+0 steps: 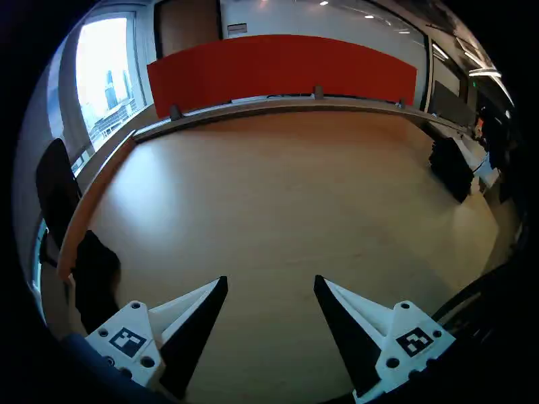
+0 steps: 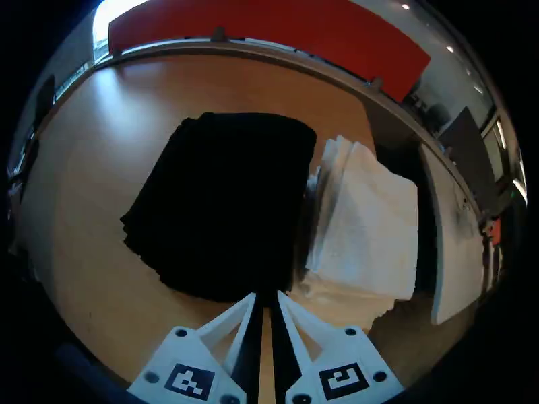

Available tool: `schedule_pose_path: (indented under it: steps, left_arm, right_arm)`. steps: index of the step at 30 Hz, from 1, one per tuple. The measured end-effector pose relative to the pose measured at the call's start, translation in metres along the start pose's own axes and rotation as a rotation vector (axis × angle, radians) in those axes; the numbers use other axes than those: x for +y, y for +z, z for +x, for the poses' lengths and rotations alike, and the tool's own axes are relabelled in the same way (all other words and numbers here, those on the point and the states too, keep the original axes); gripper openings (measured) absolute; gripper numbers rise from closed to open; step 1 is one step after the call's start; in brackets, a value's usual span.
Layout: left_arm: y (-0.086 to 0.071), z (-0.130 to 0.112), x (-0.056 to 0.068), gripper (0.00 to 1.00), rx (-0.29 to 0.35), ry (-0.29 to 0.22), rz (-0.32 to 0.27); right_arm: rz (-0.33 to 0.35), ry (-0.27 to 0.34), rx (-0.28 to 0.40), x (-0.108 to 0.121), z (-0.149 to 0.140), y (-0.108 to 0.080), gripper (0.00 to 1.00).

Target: Fold towel

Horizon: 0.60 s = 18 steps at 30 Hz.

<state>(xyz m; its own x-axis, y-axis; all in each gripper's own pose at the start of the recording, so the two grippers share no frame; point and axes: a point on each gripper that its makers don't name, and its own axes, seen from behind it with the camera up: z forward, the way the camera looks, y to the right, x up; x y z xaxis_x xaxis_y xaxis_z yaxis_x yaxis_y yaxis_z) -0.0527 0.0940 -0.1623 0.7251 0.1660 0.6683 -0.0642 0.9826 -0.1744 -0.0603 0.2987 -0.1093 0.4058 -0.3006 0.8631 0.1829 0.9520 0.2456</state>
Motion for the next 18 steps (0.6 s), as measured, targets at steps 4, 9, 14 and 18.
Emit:
schedule_pose_path:
  steps: [4, 9, 14, 18]
  left_arm:
    - [0.001, 0.001, -0.001, 0.95, 0.003, -0.003, 0.000]
    - [0.001, 0.003, -0.002, 0.95, 0.007, -0.007, -0.001]
    - [0.002, 0.004, -0.002, 0.95, 0.011, -0.008, -0.004]
    - [0.002, 0.004, -0.003, 0.95, 0.015, -0.009, -0.003]
  right_arm:
    - [-0.004, 0.001, 0.019, 0.000, 0.003, -0.005, 0.26]
    - [-0.011, 0.002, 0.045, -0.001, 0.009, -0.011, 0.67]
    - [-0.011, 0.001, 0.064, -0.003, 0.014, -0.017, 0.88]
    - [-0.016, 0.012, 0.076, -0.005, 0.017, -0.019, 0.88]
